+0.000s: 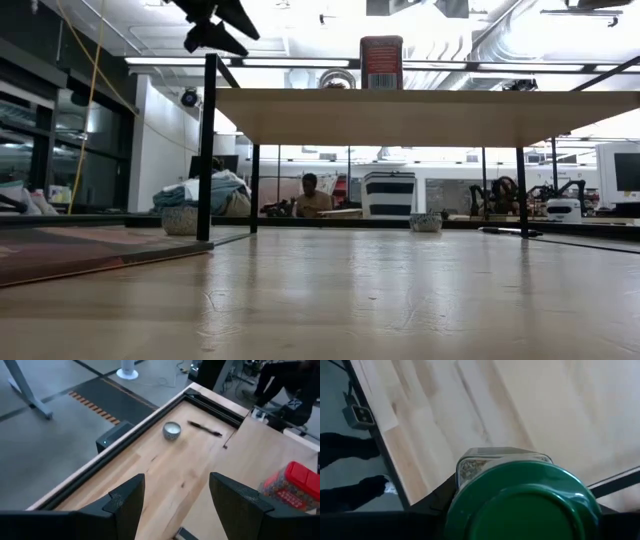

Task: Shelf spices
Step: Remove the green seasoning bottle from the shelf

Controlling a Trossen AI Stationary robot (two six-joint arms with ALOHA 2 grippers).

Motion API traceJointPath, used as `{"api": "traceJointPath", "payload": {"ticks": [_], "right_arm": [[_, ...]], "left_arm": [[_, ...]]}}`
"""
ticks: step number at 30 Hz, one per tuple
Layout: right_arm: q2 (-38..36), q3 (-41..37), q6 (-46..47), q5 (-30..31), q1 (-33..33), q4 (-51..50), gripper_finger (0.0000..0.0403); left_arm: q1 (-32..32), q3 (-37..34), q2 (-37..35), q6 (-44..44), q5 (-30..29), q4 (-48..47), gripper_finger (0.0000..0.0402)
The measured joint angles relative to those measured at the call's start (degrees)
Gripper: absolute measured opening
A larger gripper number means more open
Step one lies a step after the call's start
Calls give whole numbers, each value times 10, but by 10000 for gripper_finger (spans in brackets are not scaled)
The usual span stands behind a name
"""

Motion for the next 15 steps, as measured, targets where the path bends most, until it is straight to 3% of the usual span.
{"api": "traceJointPath", "payload": {"ticks": [7,12,15], "right_arm": [[84,0,173,-43,72,8,184],[150,0,312,-109,104,45,184],[176,0,397,-115,119,113,184]], "left_arm": [[9,0,30,71,33,10,221],[19,0,56,115,121,9,221],[20,0,67,149,162,7,221]]}}
